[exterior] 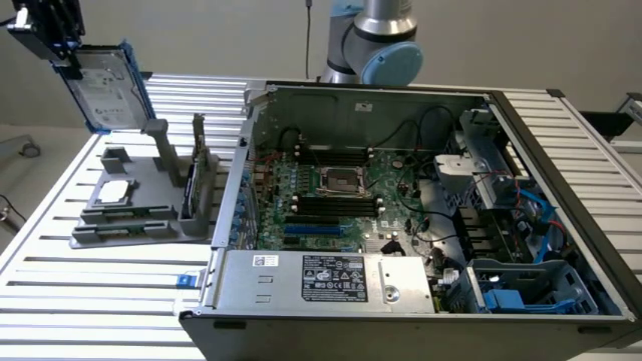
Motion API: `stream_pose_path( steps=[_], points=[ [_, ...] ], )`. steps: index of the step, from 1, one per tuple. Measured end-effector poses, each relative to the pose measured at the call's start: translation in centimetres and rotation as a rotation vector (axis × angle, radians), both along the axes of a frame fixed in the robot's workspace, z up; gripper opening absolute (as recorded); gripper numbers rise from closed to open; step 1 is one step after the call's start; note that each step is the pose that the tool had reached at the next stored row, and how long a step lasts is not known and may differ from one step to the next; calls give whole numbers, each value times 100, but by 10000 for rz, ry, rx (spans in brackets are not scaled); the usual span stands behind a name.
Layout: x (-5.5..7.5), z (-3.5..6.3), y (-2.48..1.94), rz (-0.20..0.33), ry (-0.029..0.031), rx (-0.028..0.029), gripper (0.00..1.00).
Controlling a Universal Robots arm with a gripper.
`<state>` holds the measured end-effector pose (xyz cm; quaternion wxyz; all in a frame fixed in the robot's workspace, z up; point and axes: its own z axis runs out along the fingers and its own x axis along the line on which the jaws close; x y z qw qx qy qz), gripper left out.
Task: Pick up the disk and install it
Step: 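Pick up the disk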
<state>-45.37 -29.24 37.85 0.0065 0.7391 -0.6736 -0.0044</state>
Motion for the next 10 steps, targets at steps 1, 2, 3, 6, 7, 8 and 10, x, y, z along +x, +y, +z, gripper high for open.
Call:
stream_pose_path(
  steps=[1, 2, 3, 6, 7, 8, 10],
  points=[
    [8, 46, -1, 1, 2, 0, 33],
    [22, 90, -1, 2, 7, 0, 33],
    [46, 136, 0, 0, 17, 0, 33],
    [155, 270, 0, 0, 57, 1, 33],
    [198, 320, 0, -1, 76, 1, 33],
    [236, 366, 0, -1, 95, 0, 33],
    [314, 454, 0, 0, 130, 0, 33]
  ],
)
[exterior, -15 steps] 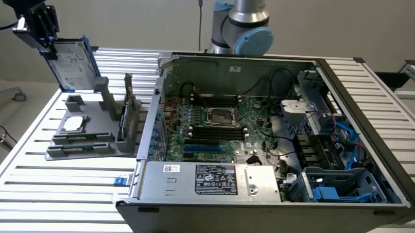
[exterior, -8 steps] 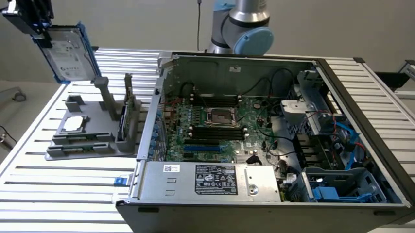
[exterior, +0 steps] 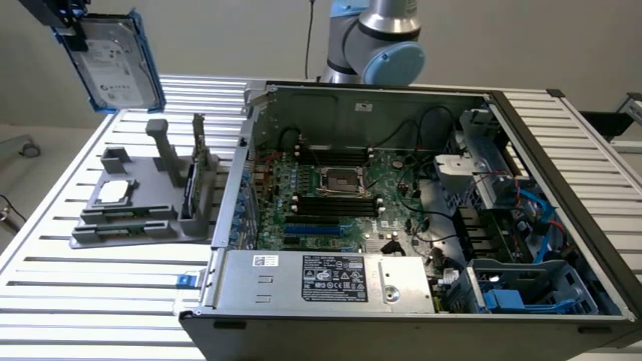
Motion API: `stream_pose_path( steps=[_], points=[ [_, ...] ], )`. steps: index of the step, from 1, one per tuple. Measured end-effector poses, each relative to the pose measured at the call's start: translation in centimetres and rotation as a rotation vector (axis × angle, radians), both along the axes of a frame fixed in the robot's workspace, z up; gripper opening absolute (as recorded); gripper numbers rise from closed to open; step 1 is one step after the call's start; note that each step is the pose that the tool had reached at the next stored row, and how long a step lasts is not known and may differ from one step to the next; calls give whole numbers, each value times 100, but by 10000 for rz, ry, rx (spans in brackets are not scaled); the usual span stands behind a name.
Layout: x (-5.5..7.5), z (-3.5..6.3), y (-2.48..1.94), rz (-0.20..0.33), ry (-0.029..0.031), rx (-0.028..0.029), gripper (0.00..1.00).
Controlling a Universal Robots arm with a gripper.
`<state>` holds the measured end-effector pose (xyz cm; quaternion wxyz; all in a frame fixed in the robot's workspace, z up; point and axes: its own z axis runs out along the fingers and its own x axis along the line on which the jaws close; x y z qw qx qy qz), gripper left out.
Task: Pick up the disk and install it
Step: 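Pick up the disk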
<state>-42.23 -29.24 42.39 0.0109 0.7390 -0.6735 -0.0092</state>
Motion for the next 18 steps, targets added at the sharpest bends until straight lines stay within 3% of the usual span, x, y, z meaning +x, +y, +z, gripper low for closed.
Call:
stream_pose_path(
  steps=[4, 8, 18],
  points=[
    [172, 180, 0, 0, 84, 2, 33],
    [352, 269, 0, 0, 182, 25, 33],
    [807, 411, -1, 2, 289, 202, 33]
  ],
)
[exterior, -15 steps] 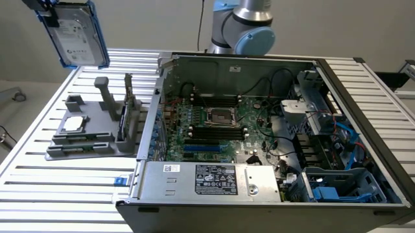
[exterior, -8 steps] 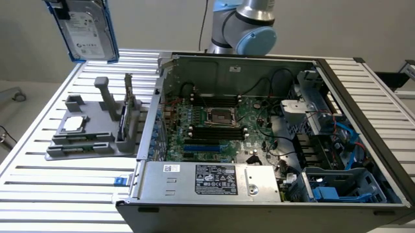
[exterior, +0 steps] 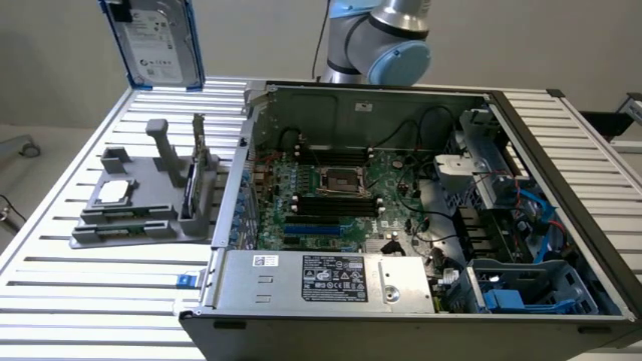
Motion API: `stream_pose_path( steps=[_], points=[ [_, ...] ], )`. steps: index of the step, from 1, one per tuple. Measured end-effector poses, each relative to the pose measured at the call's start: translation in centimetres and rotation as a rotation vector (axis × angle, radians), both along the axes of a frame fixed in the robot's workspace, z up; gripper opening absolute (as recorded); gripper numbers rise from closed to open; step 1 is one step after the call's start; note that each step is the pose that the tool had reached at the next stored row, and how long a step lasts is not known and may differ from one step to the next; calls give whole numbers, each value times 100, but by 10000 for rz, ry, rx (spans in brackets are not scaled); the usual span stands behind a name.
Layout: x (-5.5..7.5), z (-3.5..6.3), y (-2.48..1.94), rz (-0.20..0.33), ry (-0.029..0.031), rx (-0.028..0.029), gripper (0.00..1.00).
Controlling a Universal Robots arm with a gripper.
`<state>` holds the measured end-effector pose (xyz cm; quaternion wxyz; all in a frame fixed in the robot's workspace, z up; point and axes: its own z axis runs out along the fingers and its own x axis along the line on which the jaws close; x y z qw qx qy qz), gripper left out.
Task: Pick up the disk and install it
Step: 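Pick up the disk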
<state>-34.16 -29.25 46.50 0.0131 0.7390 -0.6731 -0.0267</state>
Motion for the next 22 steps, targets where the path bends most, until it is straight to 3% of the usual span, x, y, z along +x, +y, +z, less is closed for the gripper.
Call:
stream_pose_path(
  steps=[11, 14, 22],
  points=[
    [501, 339, -21, 0, 145, 185, 33],
    [639, 398, -62, -1, 150, 190, 33],
    [966, 403, -209, -1, 155, 189, 33]
  ],
)
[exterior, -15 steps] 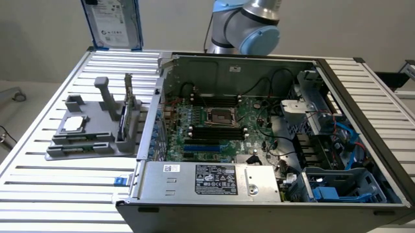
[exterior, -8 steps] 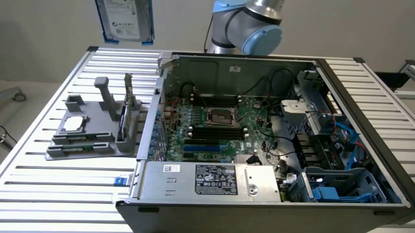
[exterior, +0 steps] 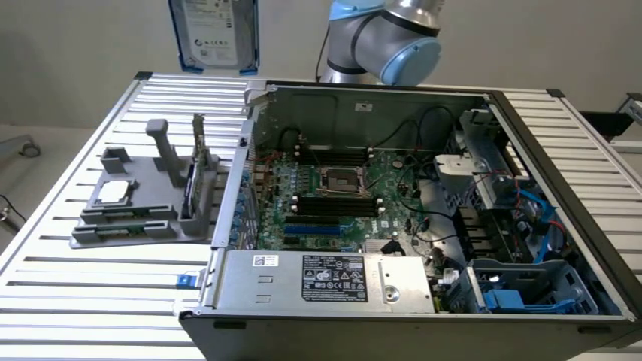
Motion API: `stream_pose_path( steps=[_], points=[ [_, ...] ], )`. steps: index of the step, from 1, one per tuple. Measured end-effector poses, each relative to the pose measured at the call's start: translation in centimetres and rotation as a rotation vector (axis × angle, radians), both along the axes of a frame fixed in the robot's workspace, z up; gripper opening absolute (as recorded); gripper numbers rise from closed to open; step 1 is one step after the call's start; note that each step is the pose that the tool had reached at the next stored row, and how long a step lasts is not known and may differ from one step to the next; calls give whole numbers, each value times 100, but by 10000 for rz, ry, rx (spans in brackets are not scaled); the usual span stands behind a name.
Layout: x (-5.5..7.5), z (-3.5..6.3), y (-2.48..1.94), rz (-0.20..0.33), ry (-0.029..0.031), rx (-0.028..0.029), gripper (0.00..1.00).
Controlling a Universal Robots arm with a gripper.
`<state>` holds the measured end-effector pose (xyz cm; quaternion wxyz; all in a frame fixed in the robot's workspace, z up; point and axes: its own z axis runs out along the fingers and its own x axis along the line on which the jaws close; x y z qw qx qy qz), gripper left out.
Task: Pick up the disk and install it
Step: 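Pick up the disk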
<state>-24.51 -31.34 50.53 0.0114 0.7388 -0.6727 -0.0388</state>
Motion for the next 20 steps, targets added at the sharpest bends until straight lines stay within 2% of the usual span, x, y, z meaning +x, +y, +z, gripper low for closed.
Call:
stream_pose_path(
  steps=[6, 13, 20],
  points=[
    [274, -1, -88, 0, 0, 10, 33],
    [591, -1, -177, 0, -1, 49, 33],
    [903, -3, -291, 0, 0, 63, 33]
  ],
)
